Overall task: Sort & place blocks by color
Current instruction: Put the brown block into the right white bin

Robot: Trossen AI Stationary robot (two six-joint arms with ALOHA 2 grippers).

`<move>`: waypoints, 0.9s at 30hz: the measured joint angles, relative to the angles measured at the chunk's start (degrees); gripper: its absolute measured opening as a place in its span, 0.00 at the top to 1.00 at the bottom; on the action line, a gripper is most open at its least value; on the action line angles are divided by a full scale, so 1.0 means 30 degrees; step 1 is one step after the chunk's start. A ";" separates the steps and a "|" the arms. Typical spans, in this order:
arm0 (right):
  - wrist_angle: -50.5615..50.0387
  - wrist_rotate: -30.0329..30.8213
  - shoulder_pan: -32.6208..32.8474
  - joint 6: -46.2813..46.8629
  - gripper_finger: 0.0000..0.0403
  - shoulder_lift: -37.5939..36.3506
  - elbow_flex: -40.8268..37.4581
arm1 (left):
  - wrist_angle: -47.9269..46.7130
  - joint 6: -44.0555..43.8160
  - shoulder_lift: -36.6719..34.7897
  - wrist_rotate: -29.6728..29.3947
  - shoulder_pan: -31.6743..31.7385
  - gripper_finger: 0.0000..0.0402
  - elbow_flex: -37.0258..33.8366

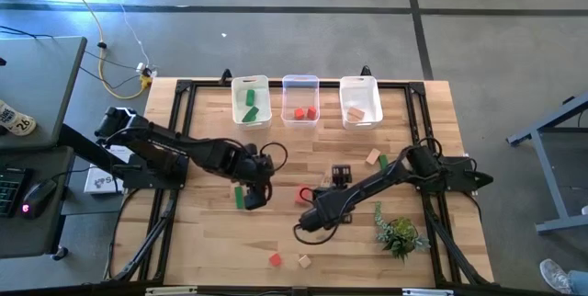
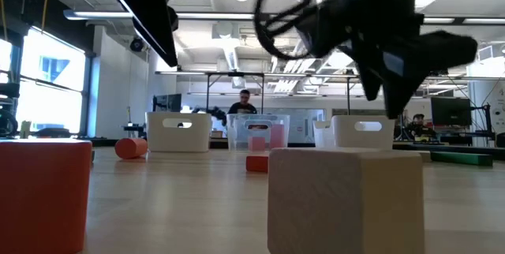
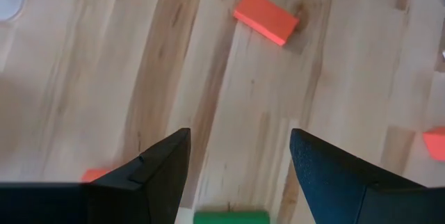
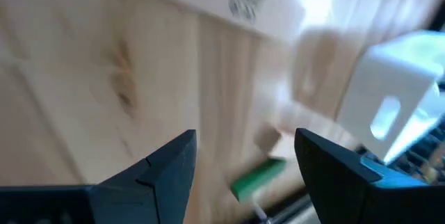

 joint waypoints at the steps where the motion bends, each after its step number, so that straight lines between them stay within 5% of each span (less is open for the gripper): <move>1: -0.0014 0.0158 0.0000 0.0242 0.42 0.0000 -0.0278 | -0.0063 -0.0006 0.0000 0.0000 -0.0127 0.42 0.0000; 10: 0.0066 0.0618 -0.0063 0.0960 0.42 -0.0986 -0.2837 | -0.1957 -0.1862 -0.0003 -0.0204 -0.1449 0.42 0.0000; 20: 0.0258 0.1519 -0.0480 0.3945 0.42 -0.4871 -0.5603 | -0.3187 -0.3536 -0.0007 -0.1219 -0.2660 0.42 0.0000; 27: 0.4084 0.1329 -0.1514 0.2147 0.42 -0.8352 -0.7494 | -0.3334 -0.3951 -0.0007 -0.1209 -0.3222 0.42 0.0000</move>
